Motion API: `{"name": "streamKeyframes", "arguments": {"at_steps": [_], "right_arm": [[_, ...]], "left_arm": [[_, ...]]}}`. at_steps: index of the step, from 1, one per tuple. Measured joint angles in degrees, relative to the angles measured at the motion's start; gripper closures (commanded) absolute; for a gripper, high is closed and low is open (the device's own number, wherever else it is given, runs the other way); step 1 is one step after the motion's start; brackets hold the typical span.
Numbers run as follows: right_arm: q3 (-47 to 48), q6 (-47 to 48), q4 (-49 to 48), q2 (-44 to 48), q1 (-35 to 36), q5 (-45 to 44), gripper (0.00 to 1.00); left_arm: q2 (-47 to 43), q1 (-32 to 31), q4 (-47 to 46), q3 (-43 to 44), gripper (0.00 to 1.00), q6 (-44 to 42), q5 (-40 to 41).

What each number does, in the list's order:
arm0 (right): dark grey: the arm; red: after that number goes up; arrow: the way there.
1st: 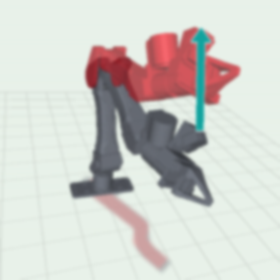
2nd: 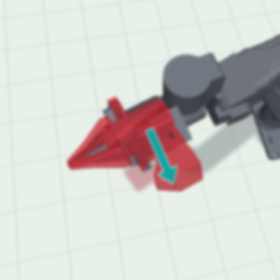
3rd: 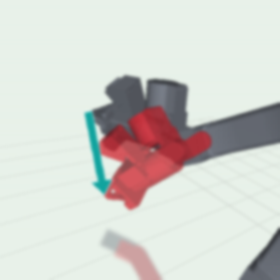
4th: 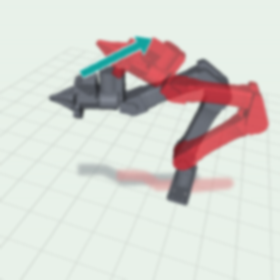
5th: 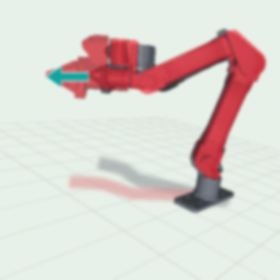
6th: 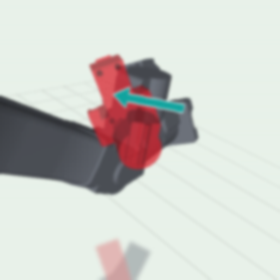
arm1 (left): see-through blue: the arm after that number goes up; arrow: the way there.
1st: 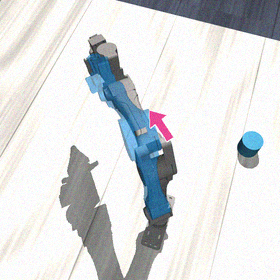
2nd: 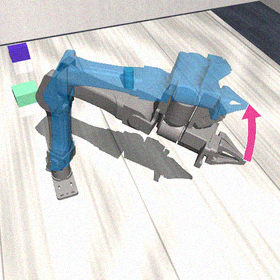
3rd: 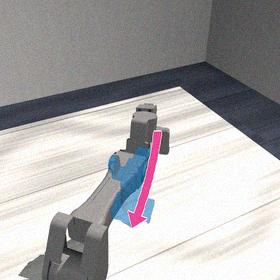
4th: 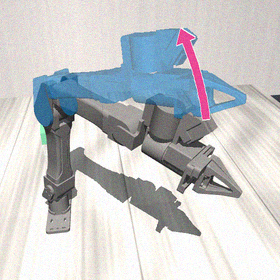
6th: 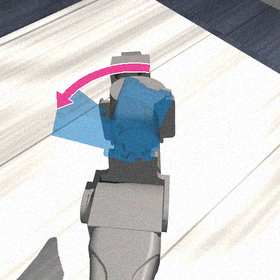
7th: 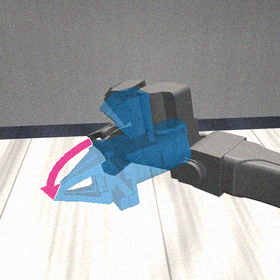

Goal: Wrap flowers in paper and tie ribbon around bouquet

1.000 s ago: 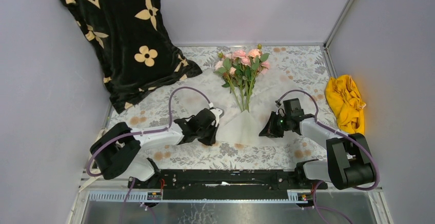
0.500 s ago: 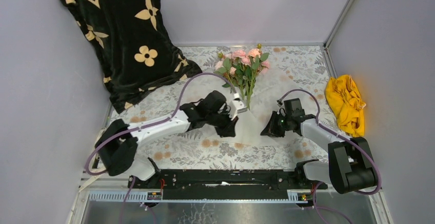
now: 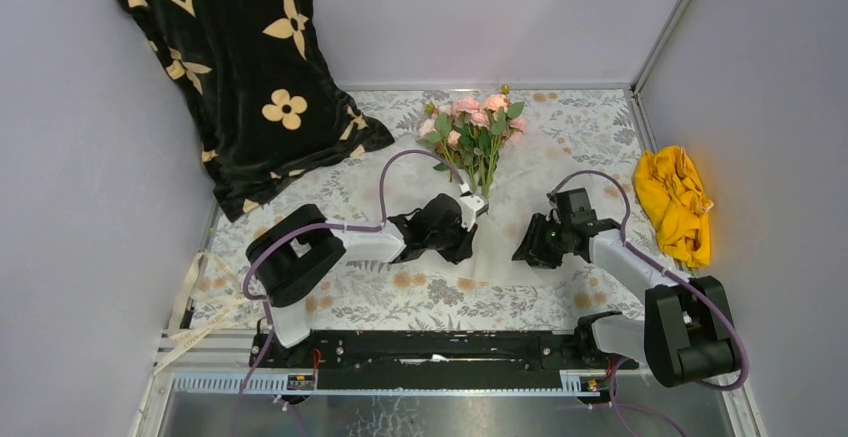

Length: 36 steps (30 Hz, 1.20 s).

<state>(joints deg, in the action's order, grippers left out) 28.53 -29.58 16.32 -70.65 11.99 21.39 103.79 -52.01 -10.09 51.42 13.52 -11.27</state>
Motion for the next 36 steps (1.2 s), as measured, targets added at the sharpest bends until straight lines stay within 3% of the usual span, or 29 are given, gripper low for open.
{"name": "streamKeyframes", "arguments": {"at_steps": [5, 10, 15, 24, 30, 36], "right_arm": [[6.27, 0.09, 9.29, 6.56, 0.0, -8.02, 0.35], [9.29, -4.39, 15.45, 21.31, 0.26, -12.83, 0.34], [1.22, -14.49, 19.19, 33.03, 0.98, -10.67, 0.35], [-8.09, -25.33, 23.1, 35.26, 2.86, -9.27, 0.36], [-11.65, -29.18, 19.1, 32.98, 6.05, -10.25, 0.34], [-12.68, -30.93, 11.78, 29.57, 6.88, -12.79, 0.41]], "left_arm": [[-0.15, -0.48, -2.38, -1.27, 0.77, 1.7, 1.73], [-0.81, -0.72, -4.31, -2.82, 0.78, 2.49, 2.69], [-1.6, -0.74, -4.39, -3.8, 0.78, 2.69, 3.23], [-2.01, -0.76, -4.52, -4.31, 0.78, 2.93, 3.72], [-2.08, -0.76, -4.52, -4.39, 0.78, 3.02, 3.78], [-2.14, -0.76, -4.72, -4.55, 0.79, 3.17, 3.78]]}}
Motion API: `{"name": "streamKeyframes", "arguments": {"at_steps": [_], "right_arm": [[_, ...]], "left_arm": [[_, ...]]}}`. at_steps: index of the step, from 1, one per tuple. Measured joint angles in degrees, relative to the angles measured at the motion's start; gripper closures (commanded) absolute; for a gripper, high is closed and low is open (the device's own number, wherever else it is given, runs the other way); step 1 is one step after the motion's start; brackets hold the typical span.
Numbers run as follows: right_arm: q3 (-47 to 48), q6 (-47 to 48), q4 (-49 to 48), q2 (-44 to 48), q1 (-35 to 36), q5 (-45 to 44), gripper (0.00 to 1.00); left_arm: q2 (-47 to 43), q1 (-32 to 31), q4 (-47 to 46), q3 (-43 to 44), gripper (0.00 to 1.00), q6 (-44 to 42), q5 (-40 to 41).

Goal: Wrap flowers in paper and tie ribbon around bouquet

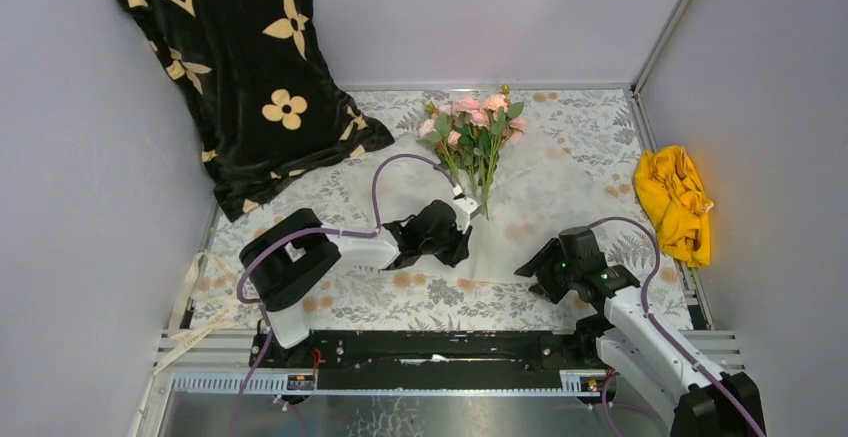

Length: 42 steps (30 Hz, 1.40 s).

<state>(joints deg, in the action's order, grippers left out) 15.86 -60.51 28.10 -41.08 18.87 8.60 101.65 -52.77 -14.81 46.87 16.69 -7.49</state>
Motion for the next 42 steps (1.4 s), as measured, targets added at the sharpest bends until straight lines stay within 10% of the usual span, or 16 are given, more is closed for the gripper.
{"name": "streamKeyframes", "arguments": {"at_steps": [11, 42], "right_arm": [[-0.07, 3.34, -5.7, -3.93, 0.37, -7.13, 0.95], [32.44, 38.21, 5.01, -33.29, 15.61, -20.96, 1.0]], "left_arm": [[-0.74, 0.0, 1.79, 0.15, 0.8, -0.09, -0.17], [6.47, 0.2, -1.57, 7.39, 0.74, -4.02, -0.52]]}}
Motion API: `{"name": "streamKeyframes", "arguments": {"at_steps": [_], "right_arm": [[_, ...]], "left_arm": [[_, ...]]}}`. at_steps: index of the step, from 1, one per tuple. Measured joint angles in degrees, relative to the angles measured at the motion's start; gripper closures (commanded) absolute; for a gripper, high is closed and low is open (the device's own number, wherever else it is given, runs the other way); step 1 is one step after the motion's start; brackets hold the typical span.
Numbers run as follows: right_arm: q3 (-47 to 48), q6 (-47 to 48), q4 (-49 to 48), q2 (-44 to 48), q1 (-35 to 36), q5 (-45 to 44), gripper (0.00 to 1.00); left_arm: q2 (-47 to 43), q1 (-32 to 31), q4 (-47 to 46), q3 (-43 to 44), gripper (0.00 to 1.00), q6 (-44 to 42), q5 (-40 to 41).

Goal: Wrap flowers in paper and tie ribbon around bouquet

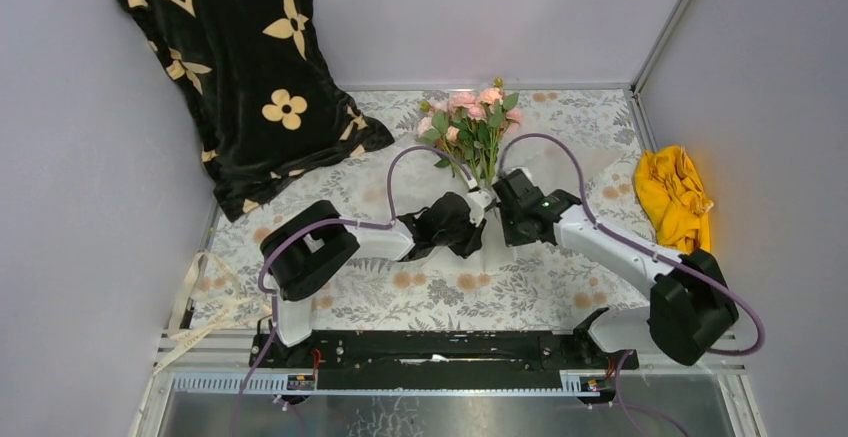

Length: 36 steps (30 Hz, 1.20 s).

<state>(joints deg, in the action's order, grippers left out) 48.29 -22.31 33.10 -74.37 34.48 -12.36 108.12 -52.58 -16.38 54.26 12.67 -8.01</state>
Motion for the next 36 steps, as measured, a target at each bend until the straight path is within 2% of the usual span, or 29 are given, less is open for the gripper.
{"name": "streamKeyframes", "arguments": {"at_steps": [4, 11, 22, 28, 36], "right_arm": [[3.63, 6.21, 0.37, -4.57, 5.51, -0.66, 1.0], [5.97, 15.87, -0.44, -7.3, 12.7, -1.05, 1.0], [5.79, 21.68, -10.58, -10.71, 13.84, -4.68, 1.0], [4.07, 21.77, -12.55, -8.98, 16.57, -5.55, 1.0], [-1.75, 13.4, -13.6, -4.87, 17.97, -6.64, 1.0]], "left_arm": [[0.0, 1.29, 0.02, 0.0, 0.74, 0.07, 0.11], [-0.04, 4.09, -0.39, -0.35, 0.74, 0.04, -0.79], [-2.86, 7.82, -0.37, -3.45, 0.64, -0.98, -6.99], [-6.38, 9.99, 0.5, -6.25, 0.62, -1.36, -9.97], [-11.61, 10.64, 3.69, -8.17, 0.57, -1.03, -12.13]]}}
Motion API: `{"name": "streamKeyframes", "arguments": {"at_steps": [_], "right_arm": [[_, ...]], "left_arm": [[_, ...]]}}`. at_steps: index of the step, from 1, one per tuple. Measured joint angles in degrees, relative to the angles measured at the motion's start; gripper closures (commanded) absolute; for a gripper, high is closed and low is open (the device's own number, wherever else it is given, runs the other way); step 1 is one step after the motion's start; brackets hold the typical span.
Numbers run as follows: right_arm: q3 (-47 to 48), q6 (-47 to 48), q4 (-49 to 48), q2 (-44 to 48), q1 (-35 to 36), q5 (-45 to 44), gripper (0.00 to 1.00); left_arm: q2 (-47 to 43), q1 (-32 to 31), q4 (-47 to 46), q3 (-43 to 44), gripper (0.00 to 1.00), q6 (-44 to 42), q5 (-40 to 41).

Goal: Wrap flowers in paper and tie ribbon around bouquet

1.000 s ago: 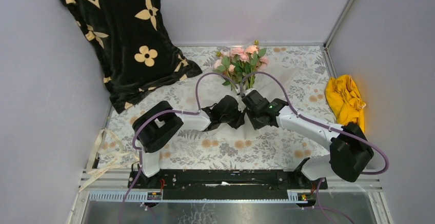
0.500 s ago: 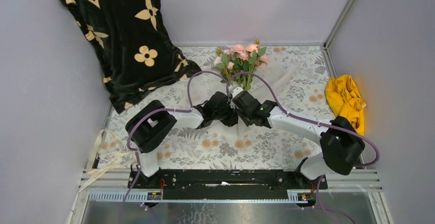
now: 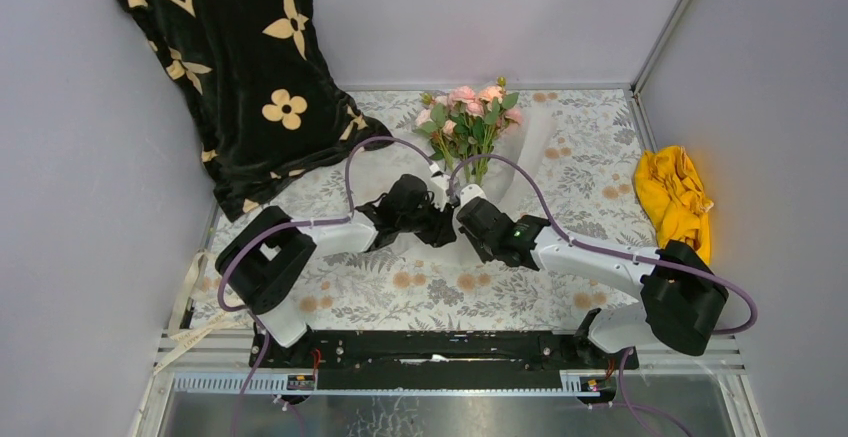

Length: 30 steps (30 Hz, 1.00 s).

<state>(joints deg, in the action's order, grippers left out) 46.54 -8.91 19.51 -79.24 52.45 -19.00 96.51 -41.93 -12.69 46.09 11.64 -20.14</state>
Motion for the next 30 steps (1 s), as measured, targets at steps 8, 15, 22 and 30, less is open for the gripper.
{"name": "streamKeyframes", "arguments": {"at_steps": [8, 15, 22, 30], "right_arm": [[0.11, 1.64, 0.42, 0.04, 0.0, -2.64, 1.0], [-1.09, -4.0, 0.13, 5.29, -0.13, -3.45, 1.0], [-5.92, -14.36, -2.05, 8.2, -0.37, -4.26, 1.0], [-10.51, -20.61, -1.99, 15.82, -0.37, -7.37, 1.0]], "left_arm": [[-0.59, 2.97, 2.67, 0.22, 0.55, 1.92, 0.17], [-0.79, 1.33, 3.28, 4.68, 0.58, -1.99, -7.72], [2.43, -2.67, -1.57, 5.31, 0.63, 3.96, -10.16], [12.07, -3.89, -1.62, 9.53, 0.62, 7.89, -1.38]]}}
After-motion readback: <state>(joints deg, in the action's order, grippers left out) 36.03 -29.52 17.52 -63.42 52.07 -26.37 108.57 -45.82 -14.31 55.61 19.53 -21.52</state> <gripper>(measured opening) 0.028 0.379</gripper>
